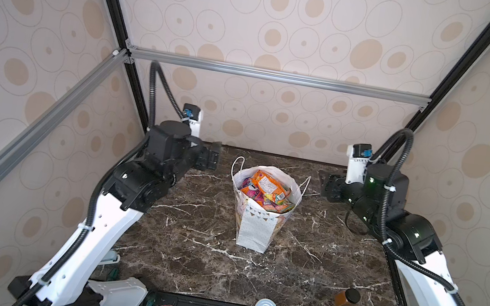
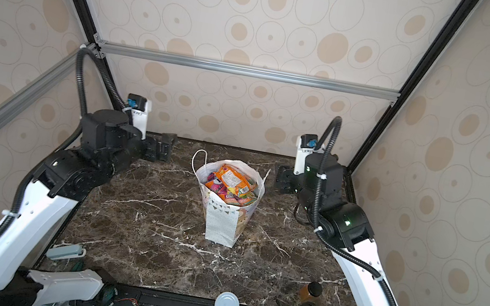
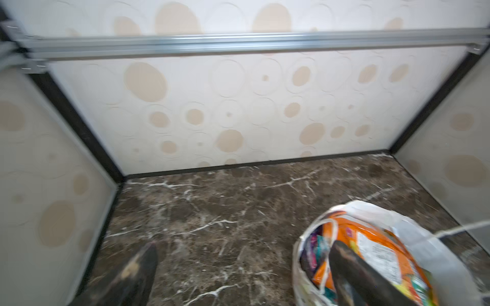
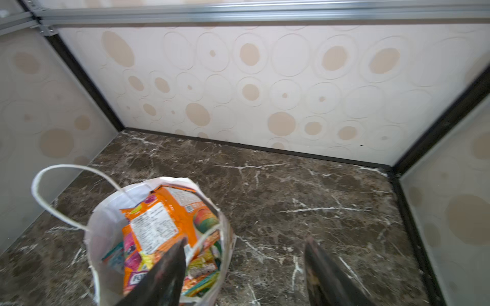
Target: Place the snacks into the paper bag
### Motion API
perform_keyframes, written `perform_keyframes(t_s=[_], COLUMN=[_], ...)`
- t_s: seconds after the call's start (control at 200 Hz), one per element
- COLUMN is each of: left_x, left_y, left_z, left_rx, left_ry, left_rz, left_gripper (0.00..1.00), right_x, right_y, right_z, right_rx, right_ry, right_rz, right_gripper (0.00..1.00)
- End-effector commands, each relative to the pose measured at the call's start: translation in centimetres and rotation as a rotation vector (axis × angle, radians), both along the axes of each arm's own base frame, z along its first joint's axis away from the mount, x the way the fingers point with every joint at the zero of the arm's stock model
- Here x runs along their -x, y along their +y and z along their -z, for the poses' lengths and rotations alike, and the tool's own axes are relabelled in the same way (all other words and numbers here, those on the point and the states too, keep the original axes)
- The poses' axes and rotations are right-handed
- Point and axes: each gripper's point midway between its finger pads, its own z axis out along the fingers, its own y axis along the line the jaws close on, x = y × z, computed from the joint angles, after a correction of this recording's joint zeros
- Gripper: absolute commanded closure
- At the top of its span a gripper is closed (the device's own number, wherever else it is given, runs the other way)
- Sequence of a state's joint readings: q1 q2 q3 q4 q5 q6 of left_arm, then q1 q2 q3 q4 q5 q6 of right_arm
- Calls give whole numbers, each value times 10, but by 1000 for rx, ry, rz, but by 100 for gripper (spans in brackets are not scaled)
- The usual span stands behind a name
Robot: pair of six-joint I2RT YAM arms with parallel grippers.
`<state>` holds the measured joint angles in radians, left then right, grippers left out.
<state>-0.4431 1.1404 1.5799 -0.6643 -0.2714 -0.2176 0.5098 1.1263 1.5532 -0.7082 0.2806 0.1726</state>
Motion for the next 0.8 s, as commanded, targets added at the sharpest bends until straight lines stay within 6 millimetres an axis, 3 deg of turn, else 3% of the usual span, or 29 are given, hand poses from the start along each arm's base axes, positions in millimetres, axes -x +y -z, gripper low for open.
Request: perform_keyframes(t_s=[0.0, 0.07, 0.17, 0.275, 0.345, 0.465, 0.665, 0.72, 0.79], left_x=[11, 18, 26, 22, 16, 28, 17, 22, 26], left_y=[84, 123, 166, 183, 190, 210, 208, 208, 206], left_z=[9, 29, 78, 139, 144, 156, 262, 281, 290], left_rx=[-47, -54, -132, -196, -90, -52, -25, 4, 40], left_ry=[-55, -84, -84, -118, -142, -194, -74, -95, -138], left_rz=[-332, -488, -701, -749, -748, -897, -868, -877, -859], left_gripper=[0, 0, 0, 0, 0, 0, 0, 0, 0], right_x=[5, 9, 14, 11, 5, -5, -20, -23, -27], right_y=[-55, -87, -135, -163, -170, -168, -169, -171, -170], right_z=[27, 45, 77, 122, 156, 204, 254, 263, 269], right_rx=[50, 41, 60, 85, 120, 83, 78, 125, 153], right_ry=[61, 88, 99, 120, 126, 106, -14, 8, 14], right_rz=[202, 314, 503, 600, 625, 625, 628, 628, 613], right_gripper=[25, 23, 14, 7, 3, 1, 0, 0, 0])
